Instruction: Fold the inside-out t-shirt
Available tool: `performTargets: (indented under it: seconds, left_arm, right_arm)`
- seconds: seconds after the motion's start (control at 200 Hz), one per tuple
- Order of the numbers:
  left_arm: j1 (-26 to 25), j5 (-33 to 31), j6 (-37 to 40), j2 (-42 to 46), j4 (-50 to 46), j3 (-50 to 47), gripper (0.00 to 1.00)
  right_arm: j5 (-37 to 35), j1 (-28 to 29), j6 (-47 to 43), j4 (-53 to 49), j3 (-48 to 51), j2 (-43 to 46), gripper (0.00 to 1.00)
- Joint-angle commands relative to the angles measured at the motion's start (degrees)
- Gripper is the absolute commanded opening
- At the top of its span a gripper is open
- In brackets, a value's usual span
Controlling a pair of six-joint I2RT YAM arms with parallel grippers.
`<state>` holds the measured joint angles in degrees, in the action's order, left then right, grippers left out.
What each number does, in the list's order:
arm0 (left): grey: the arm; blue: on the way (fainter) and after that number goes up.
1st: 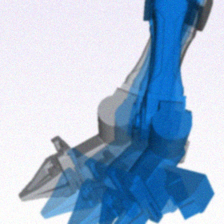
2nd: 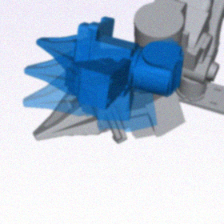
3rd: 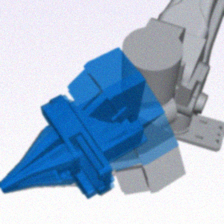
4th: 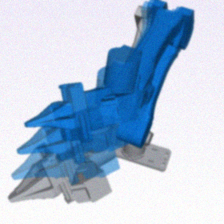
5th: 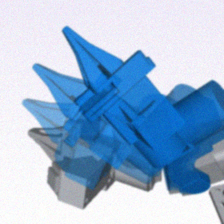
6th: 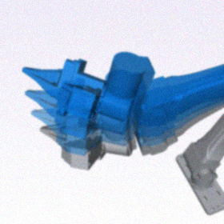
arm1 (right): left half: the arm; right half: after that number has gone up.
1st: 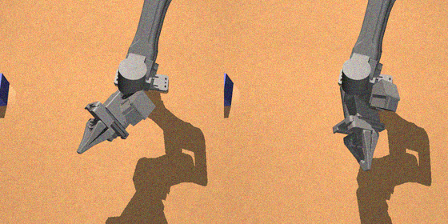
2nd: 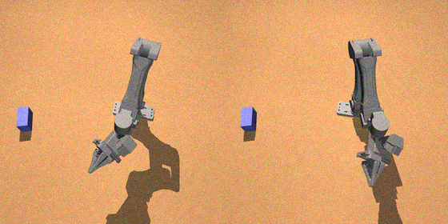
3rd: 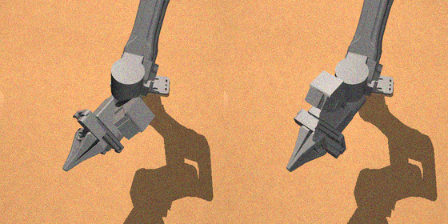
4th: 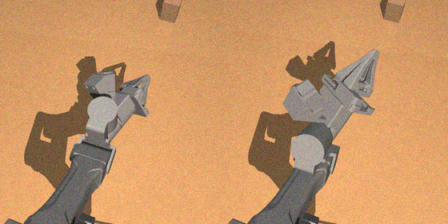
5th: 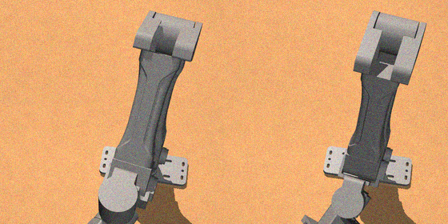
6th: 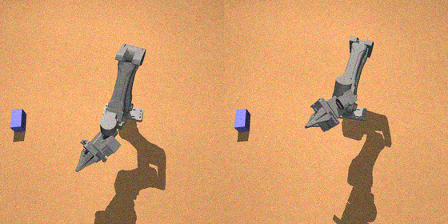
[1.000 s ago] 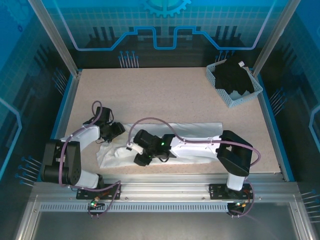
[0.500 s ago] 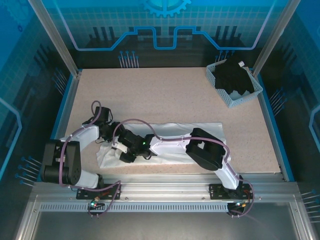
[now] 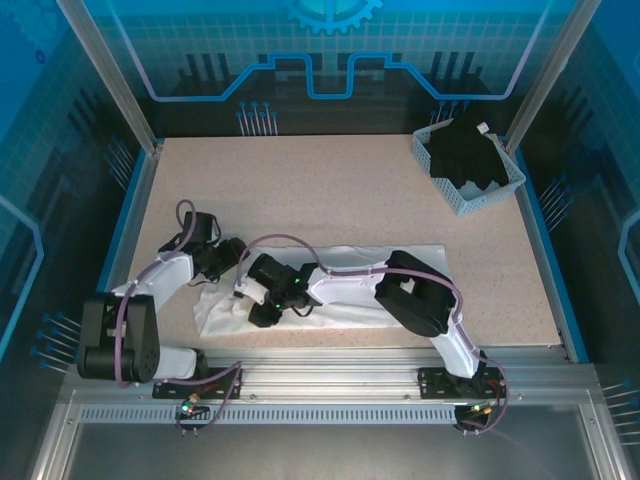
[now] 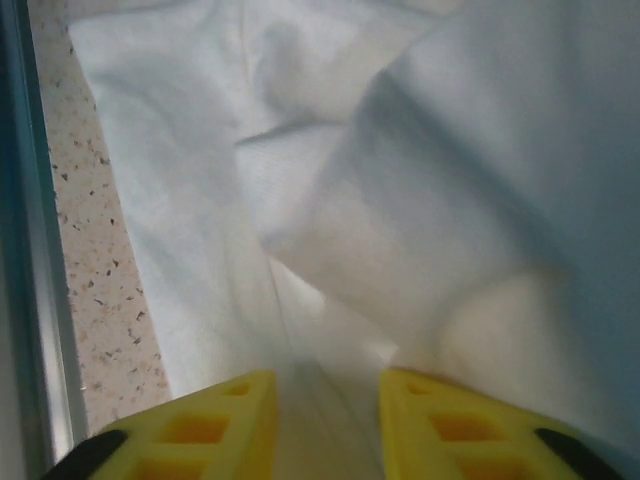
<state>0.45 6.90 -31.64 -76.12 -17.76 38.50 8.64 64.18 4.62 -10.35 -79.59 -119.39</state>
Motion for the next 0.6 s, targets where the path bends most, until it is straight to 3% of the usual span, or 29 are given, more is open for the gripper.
performTargets:
  seconds: [0.0, 0.205, 0.435, 0.595]
  left_arm:
    - [1.09, -3.38, -0.77, 5.95, -3.56, 0.71, 0.78]
    - [6.02, -6.43, -3.32, 11.78, -7.17, -3.54, 0.90]
    - [8.50, -6.67, -2.83, 9.11, -6.58, -5.10, 0.99]
    - [8.69, -0.12, -2.84, 2.80, -5.14, -4.83, 0.99]
  right_arm:
    - [3.85, -1.97, 2.05, 3.36, 2.56, 7.00, 0.44]
    - [5.64, -4.85, 5.37, 10.80, 11.17, 15.50, 0.63]
    - [6.49, -8.12, 6.44, 14.08, 18.13, 19.26, 0.65]
    - [6.68, -9.50, 6.58, 15.09, 20.70, 21.16, 0.64]
